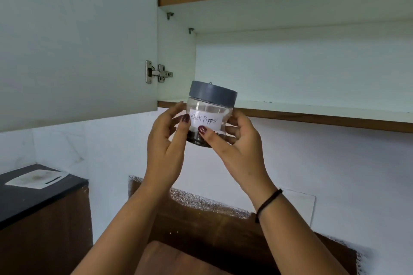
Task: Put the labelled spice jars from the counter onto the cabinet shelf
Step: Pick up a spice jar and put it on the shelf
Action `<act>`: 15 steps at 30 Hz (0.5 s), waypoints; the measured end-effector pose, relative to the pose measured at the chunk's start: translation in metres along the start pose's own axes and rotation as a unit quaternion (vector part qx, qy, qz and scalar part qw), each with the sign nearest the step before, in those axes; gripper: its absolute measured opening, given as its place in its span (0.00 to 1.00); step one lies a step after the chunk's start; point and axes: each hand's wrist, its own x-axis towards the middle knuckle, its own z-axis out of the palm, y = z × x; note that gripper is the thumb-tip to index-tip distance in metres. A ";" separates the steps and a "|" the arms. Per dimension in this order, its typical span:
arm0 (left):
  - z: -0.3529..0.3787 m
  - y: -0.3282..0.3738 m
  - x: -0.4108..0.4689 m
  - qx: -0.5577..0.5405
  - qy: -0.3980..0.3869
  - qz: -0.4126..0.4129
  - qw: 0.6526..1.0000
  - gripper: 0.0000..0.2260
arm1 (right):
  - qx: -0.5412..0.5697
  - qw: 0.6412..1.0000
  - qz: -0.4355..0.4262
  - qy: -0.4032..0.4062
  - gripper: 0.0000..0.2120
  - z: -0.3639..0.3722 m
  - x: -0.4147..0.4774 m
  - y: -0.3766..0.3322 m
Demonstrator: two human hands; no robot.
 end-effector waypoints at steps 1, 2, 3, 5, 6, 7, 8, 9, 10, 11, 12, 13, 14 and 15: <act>-0.003 -0.005 0.007 0.011 0.002 0.010 1.000 0.20 | -0.003 1.000 -0.007 0.002 0.27 0.004 0.008 0.000; -0.005 -0.010 0.013 0.025 0.002 0.020 0.999 0.22 | -0.008 1.000 -0.014 0.004 0.27 0.009 0.017 -0.001; -0.007 -0.014 0.019 0.039 -0.001 0.031 0.999 0.22 | -0.012 1.000 -0.021 0.006 0.27 0.013 0.025 -0.001; -0.009 -0.023 0.029 0.053 -0.012 0.045 0.997 0.22 | -0.016 0.999 -0.034 0.005 0.27 0.021 0.040 -0.001; -0.010 -0.028 0.034 0.056 -0.019 0.047 0.997 0.22 | -0.020 0.999 -0.039 0.005 0.27 0.025 0.046 -0.001; -0.010 -0.032 0.040 0.058 -0.024 0.048 0.997 0.22 | -0.024 0.999 -0.041 0.005 0.26 0.029 0.053 0.001; -0.010 -0.036 0.045 0.060 -0.028 0.051 0.997 0.22 | -0.027 0.999 -0.043 0.004 0.26 0.034 0.058 0.003; -0.010 -0.039 0.050 0.061 -0.031 0.054 0.996 0.22 | -0.031 0.999 -0.043 0.004 0.25 0.038 0.064 0.006; -0.011 -0.043 0.056 0.064 -0.032 0.058 0.996 0.22 | -0.037 0.998 -0.042 0.006 0.25 0.042 0.069 0.010; -0.011 -0.047 0.062 0.068 -0.032 0.064 0.995 0.22 | -0.044 0.998 -0.041 0.007 0.25 0.046 0.074 0.013; -0.011 -0.051 0.068 0.072 -0.033 0.071 0.994 0.21 | -0.053 0.998 -0.038 0.010 0.26 0.049 0.080 0.015; -0.011 -0.055 0.074 0.074 -0.033 0.078 0.994 0.21 | -0.062 0.997 -0.034 0.012 0.26 0.052 0.085 0.017; -0.011 -0.060 0.080 0.076 -0.034 0.083 0.993 0.20 | -0.070 0.997 -0.032 0.014 0.26 0.054 0.091 0.019; -0.011 -0.064 0.085 0.078 -0.034 0.085 0.993 0.20 | -0.080 0.996 -0.031 0.015 0.26 0.056 0.096 0.021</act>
